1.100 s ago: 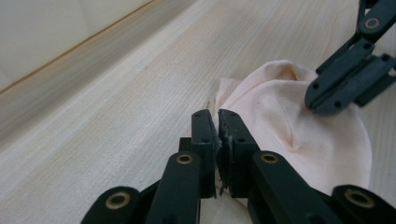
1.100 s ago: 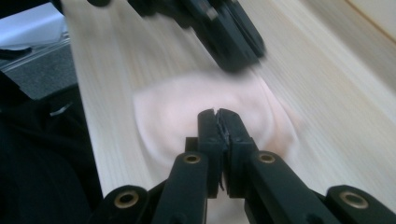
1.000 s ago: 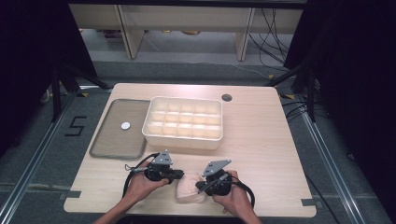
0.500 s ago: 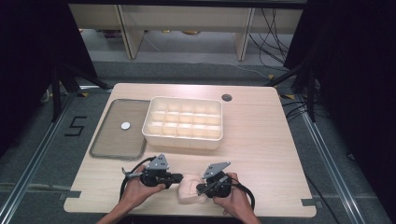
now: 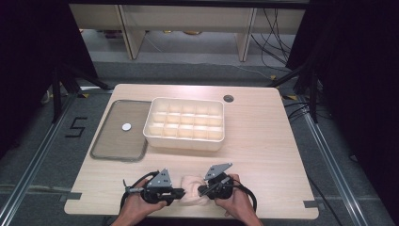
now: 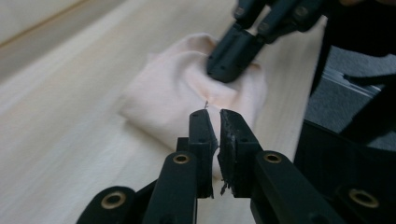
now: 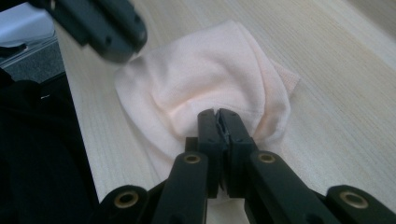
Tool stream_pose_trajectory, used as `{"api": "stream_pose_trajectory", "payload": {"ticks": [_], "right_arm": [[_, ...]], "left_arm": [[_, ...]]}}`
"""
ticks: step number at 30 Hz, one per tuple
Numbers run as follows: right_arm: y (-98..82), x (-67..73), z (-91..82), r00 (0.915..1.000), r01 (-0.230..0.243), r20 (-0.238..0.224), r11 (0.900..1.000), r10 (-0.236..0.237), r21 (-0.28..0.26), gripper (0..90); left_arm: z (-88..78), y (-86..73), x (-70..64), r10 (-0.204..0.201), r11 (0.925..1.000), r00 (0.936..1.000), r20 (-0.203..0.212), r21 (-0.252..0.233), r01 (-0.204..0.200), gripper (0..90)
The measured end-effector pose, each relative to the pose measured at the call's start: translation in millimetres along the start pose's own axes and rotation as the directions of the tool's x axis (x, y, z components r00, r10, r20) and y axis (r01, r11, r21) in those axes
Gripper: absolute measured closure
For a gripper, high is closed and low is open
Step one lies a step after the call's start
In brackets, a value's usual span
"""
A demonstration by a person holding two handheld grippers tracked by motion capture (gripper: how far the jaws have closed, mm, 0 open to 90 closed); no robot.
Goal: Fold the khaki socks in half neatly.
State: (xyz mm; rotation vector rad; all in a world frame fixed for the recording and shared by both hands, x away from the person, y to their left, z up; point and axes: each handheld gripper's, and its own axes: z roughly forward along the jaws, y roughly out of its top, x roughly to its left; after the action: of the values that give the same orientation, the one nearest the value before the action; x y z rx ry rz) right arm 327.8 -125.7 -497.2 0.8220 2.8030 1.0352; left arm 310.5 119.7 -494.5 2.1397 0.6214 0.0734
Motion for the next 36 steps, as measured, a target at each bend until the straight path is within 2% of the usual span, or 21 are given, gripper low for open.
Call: {"api": "stream_pose_trajectory", "payload": {"ticks": [2, 4, 7, 9, 10, 11, 12, 13, 15, 16, 17, 18, 21, 24, 26, 28, 29, 30, 31, 35, 36], "right_arm": [[0.1, 0.3, 0.0, 1.0, 0.006, -0.001, 1.0, -0.006, -0.003, 88.3], [0.6, -0.6, 0.4, 0.9997, 0.02, -0.012, 1.0, -0.02, -0.005, 88.3], [0.6, -0.2, 0.2, 0.9998, 0.02, -0.009, 1.0, -0.02, -0.006, 88.1], [0.5, 0.0, 0.6, 0.9999, 0.01, 0.003, 1.0, -0.01, -0.002, 88.1], [0.5, 0.3, 0.1, 1.0, 0.001, -0.008, 1.0, -0.001, 0.0, 88.1], [0.5, -0.1, 0.2, 1.0, 0.009, -0.001, 1.0, -0.009, -0.003, 88.1], [0.4, 1.2, 0.5, 1.0, -0.001, 0.0, 1.0, 0.001, 0.001, 88.1], [0.5, 0.1, 1.1, 0.9997, 0.025, 0.0, 1.0, -0.025, -0.009, 88.1], [0.5, 0.9, 0.6, 0.9999, 0.014, 0.006, 1.0, -0.014, -0.005, 88.1], [0.4, 2.2, 3.2, 0.9999, -0.011, -0.001, 1.0, 0.011, -0.011, 88.2], [0.8, 2.5, 3.3, 0.9998, -0.018, 0.007, 1.0, 0.018, -0.007, 88.2], [1.7, 1.5, 3.3, 1.0, 0.006, 0.004, 1.0, -0.006, -0.006, 88.2], [3.2, 2.4, 4.8, 1.0, 0.007, -0.003, 1.0, -0.007, -0.006, 88.3], [11.2, 4.4, 14.5, 0.9999, 0.015, -0.005, 0.999, -0.015, -0.03, 88.5], [16.5, 5.0, 17.8, 0.9997, 0.024, -0.003, 1.0, -0.024, -0.018, 88.4], [20.5, 5.5, 23.7, 0.9999, 0.007, -0.01, 0.999, -0.007, -0.04, 88.5], [22.6, 5.9, 24.4, 1.0, 0.004, -0.006, 1.0, -0.004, -0.03, 88.4], [22.6, 5.9, 24.4, 1.0, 0.004, -0.006, 1.0, -0.004, -0.03, 88.4], [24.4, 7.3, 26.2, 1.0, 0.008, -0.002, 0.999, -0.008, -0.033, 88.4], [23.3, 8.6, 27.2, 1.0, -0.008, -0.005, 0.999, 0.007, -0.044, 88.4], [23.4, 9.4, 26.2, 1.0, -0.01, -0.002, 0.999, 0.01, -0.032, 88.3]], "left_arm": [[-1.1, -0.3, 4.0, -0.002, 1.0, 1.0, -0.004, -0.008, 0.002, 80.7], [-2.6, -3.2, 8.8, -0.035, 0.9994, 0.9992, -0.021, 0.007, 0.035, 79.8], [-1.1, -2.8, 6.3, -0.036, 0.9994, 0.9993, -0.006, -0.003, 0.036, 80.4], [5.2, -1.0, 0.9, -0.013, 0.9999, 0.9998, 0.011, 0.004, 0.013, 81.5], [8.6, -1.0, -1.0, -0.015, 0.9998, 0.9997, 0.019, 0.013, 0.015, 82.3], [11.2, -0.6, -0.8, 0.008, 0.9994, 0.9999, 0.012, 0.035, -0.009, 83.1], [14.9, -0.9, -0.5, 0.006, 0.999, 0.9998, 0.016, 0.044, -0.007, 84.1], [18.2, -1.0, 0.0, 0.003, 0.999, 0.9999, 0.016, 0.044, -0.004, 84.9], [20.3, -0.9, 1.7, 0.012, 0.9986, 0.9998, 0.019, 0.051, -0.013, 85.7], [22.0, -1.6, 2.4, -0.011, 0.9982, 0.9999, 0.007, 0.058, 0.011, 86.1], [22.1, -1.6, 5.3, 0.006, 0.998, 1.0, -0.001, 0.063, -0.006, 86.3], [21.1, -2.4, 9.4, 0.002, 0.998, 1.0, -0.007, 0.063, -0.001, 86.5], [19.3, -3.7, 14.0, -0.015, 0.9981, 0.9998, -0.015, 0.06, 0.016, 86.5], [12.4, -6.6, 23.2, -0.03, 0.9978, 0.9984, -0.047, 0.058, 0.033, 86.2], [7.8, -8.3, 28.7, -0.042, 0.9977, 0.9968, -0.067, 0.05, 0.045, 85.5], [3.7, -9.5, 34.2, -0.054, 0.9974, 0.9948, -0.086, 0.042, 0.058, 84.4], [3.7, -9.5, 34.2, -0.054, 0.9974, 0.9948, -0.086, 0.042, 0.058, 83.8], [0.4, -10.2, 38.0, -0.069, 0.9966, 0.993, -0.096, 0.039, 0.073, 83.8], [-3.9, -10.6, 40.8, -0.108, 0.9933, 0.9899, -0.092, 0.03, 0.112, 81.6], [-10.8, -11.0, 45.1, -0.134, 0.9906, 0.9877, -0.08, 0.015, 0.136, 75.0], [-12.3, -11.9, 44.7, -0.174, 0.9843, 0.9825, -0.065, 0.014, 0.176, 72.6]]}}
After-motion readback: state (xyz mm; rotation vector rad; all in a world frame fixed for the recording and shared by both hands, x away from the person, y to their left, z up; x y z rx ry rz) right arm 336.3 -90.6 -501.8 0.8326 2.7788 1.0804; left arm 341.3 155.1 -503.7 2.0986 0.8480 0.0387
